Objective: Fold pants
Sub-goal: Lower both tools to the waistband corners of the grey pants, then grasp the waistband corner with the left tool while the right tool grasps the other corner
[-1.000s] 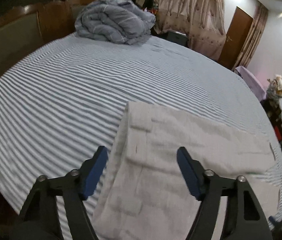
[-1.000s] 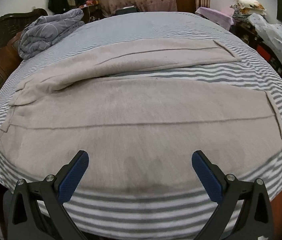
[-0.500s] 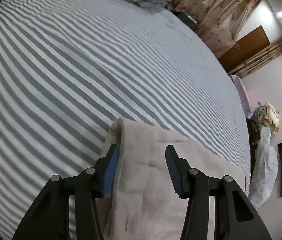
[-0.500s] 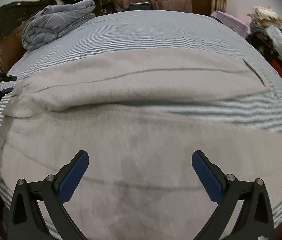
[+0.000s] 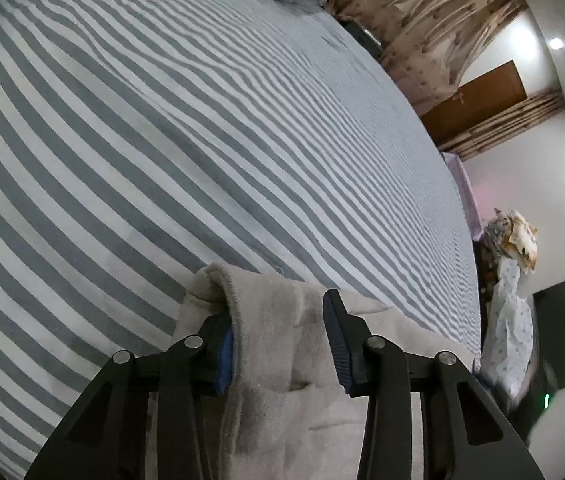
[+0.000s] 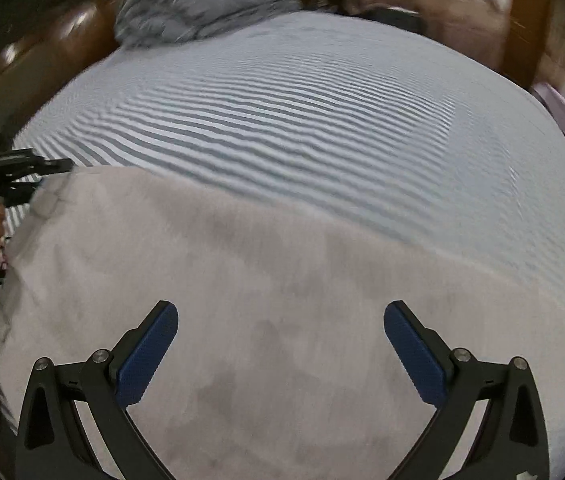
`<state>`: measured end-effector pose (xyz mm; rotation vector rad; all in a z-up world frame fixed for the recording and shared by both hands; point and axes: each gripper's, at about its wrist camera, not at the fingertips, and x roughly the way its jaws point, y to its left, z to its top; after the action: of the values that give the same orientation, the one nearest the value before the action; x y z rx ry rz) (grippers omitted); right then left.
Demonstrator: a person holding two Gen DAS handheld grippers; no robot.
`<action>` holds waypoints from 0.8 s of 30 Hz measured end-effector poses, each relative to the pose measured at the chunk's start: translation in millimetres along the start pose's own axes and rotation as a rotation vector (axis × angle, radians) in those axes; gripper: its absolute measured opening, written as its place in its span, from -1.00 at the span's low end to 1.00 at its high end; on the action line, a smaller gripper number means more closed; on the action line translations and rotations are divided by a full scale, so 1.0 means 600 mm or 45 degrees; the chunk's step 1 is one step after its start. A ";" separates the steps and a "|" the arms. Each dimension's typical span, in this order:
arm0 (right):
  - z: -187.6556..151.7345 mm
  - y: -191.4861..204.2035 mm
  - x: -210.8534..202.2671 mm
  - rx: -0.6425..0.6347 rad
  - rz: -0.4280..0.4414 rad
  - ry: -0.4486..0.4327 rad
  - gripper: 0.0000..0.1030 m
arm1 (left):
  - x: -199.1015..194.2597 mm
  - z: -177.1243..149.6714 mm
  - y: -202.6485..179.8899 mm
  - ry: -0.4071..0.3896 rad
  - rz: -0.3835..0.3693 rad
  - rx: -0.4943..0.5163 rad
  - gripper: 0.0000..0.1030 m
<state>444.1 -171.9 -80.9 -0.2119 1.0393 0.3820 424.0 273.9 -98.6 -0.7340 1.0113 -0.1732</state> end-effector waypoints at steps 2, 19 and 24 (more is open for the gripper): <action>0.041 -0.007 0.028 -0.056 0.006 0.019 0.72 | -0.007 -0.006 -0.003 -0.028 0.019 0.039 -0.57; 0.077 0.015 0.121 -0.358 0.143 0.170 -0.78 | -0.028 -0.007 -0.010 -0.130 -0.063 0.086 -0.84; 0.069 0.036 0.060 -0.362 0.010 -0.002 -0.87 | -0.054 -0.013 -0.018 -0.179 -0.098 0.093 -0.86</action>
<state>484.3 -130.3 -91.3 -0.4620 0.9824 0.5371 402.0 277.0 -71.4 -0.7091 0.8391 -0.2208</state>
